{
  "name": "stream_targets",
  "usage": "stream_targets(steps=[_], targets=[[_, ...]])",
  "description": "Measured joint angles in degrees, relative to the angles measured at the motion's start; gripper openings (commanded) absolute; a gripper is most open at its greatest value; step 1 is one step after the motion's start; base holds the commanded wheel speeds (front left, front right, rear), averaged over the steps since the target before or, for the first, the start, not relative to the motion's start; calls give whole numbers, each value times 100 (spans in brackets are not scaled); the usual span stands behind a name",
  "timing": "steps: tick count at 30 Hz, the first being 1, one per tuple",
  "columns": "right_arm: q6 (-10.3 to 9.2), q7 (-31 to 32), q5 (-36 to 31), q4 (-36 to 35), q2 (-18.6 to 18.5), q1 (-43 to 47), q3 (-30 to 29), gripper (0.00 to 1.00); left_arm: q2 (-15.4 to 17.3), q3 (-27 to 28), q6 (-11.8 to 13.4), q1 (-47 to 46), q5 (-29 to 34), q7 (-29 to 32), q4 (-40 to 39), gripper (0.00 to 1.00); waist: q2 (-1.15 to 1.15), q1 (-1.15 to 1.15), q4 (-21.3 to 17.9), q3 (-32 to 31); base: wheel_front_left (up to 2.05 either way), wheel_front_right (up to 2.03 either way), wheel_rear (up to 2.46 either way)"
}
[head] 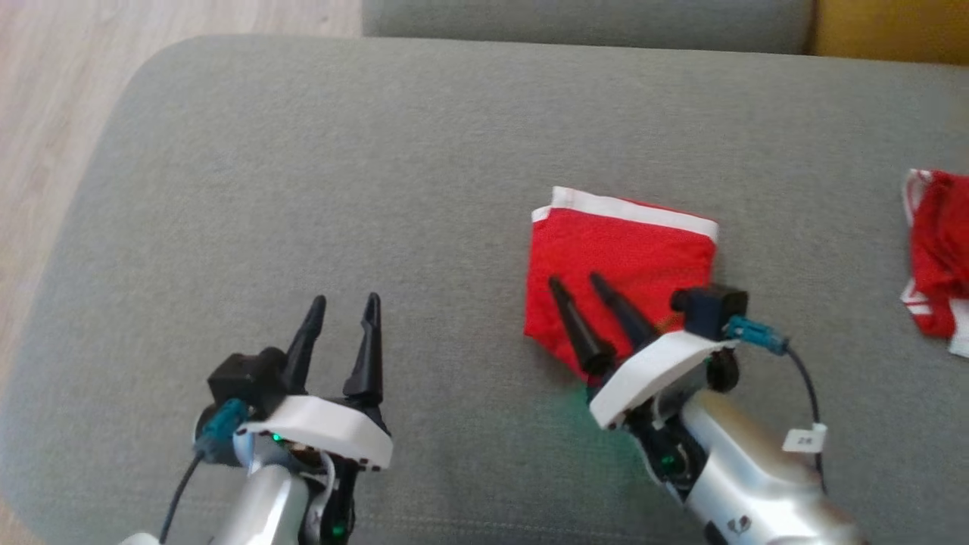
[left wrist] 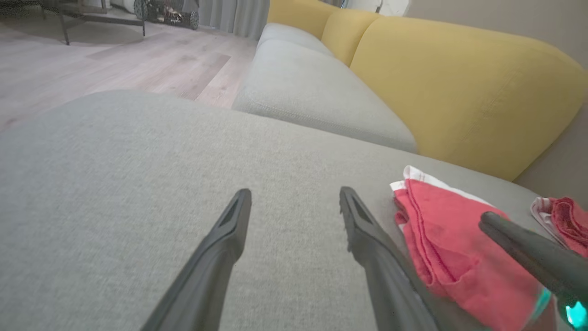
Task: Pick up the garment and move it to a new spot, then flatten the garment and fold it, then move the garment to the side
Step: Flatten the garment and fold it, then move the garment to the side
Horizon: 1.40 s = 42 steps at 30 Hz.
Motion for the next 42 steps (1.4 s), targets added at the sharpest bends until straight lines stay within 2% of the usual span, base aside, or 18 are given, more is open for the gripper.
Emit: stream_targets(steps=[5, 8, 10, 14, 16, 20, 25, 37, 42], targets=[[0, -386, -724, -215, -411, -119, -279, 100, 8, 156, -4, 9, 30, 0, -141, 100, 0, 0, -323, -117, 0, 0, 0], [0, -437, -1585, -371, -777, -98, -716, 100, 4, 179, -3, 13, 41, 0, -315, 100, 0, 0, -541, -197, 0, 0, 0], [0, -437, -2252, -676, -942, -22, -1216, 100, 3, 237, -1, 14, 22, 0, -460, 100, 0, 0, -679, -243, 0, 0, 0], [0, -454, -3049, -1449, -928, 559, -2193, 100, 4, 343, 45, 16, 14, 0, -679, 100, 0, 0, -912, -311, 0, 0, 0], [0, -454, -3463, -1847, -804, 1228, -2742, 100, 1, 399, 94, 24, 15, 0, -782, 100, 0, 0, -1039, -353, 0, 0, 0], [1, -454, -3720, -2184, -523, 1805, -3192, 100, 2, 459, 97, 138, 123, 0, -789, 100, 0, 0, -1159, -365, 0, 0, 0], [0, -455, -3989, -2304, -303, 1993, -3437, 100, 2, 423, 98, 279, 363, 0, -678, 100, 0, 0, -1213, -350, 0, 0, 0], [0, -454, -4017, -2270, -134, 2073, -3423, 100, 4, 327, 138, 378, 367, 0, -655, 100, 0, 0, -1145, -236, 0, 0, 0], [0, -453, -3756, -2108, -47, 1952, -3085, 100, 4, 311, 134, 336, 367, 0, -643, 100, 0, 0, -1035, -86, 0, 0, 0]])
